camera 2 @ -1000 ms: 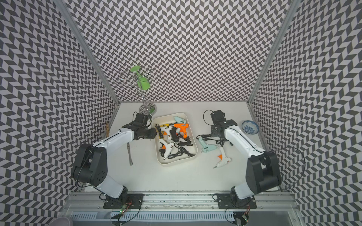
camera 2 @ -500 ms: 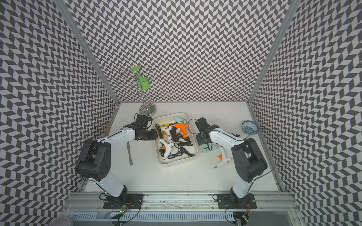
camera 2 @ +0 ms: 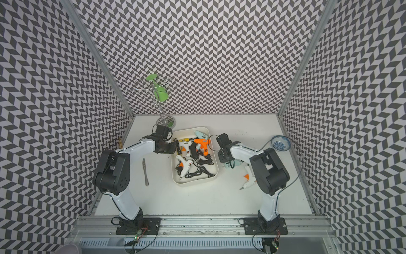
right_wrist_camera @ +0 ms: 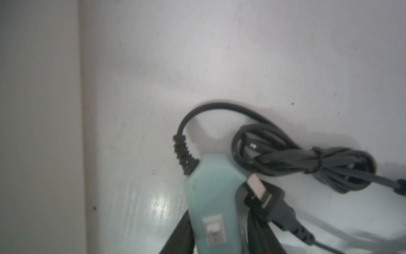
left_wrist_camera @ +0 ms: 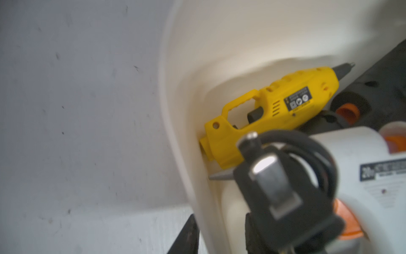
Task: Put the hot melt glue gun into the storage box
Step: Pick up the hot melt adhesive gun from the center of the board, then place the hot melt adhesive gun in the storage box.
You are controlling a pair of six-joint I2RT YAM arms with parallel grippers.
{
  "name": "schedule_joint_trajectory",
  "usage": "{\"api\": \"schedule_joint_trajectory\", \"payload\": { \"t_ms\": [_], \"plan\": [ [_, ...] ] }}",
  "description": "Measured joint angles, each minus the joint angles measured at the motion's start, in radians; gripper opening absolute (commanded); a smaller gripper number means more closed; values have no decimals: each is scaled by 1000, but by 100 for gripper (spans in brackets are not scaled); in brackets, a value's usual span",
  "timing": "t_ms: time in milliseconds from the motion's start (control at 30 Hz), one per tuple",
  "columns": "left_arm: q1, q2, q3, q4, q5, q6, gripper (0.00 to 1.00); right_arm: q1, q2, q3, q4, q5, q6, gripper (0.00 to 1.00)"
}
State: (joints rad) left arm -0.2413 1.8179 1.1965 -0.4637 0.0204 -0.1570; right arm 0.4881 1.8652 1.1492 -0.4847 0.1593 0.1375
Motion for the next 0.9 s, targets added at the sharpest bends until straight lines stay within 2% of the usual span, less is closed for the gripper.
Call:
{"api": "schedule_joint_trajectory", "payload": {
  "t_ms": [100, 300, 633, 767, 900],
  "plan": [
    [0, -1, 18, 2, -7, 0, 38, 0, 8, 16, -10, 1, -3, 11],
    [5, -39, -10, 10, 1, -17, 39, 0, -11, 103, -82, 0, 1, 11],
    [5, -77, -50, 29, 32, -38, 39, 4, -204, 349, -134, -20, 21, 11],
    [5, -77, -54, 34, 49, -47, 39, 35, -234, 416, -177, -19, 29, 11],
    [5, -77, -54, 38, 61, -55, 40, 124, -240, 476, -219, 1, 33, 11]
  ]
}}
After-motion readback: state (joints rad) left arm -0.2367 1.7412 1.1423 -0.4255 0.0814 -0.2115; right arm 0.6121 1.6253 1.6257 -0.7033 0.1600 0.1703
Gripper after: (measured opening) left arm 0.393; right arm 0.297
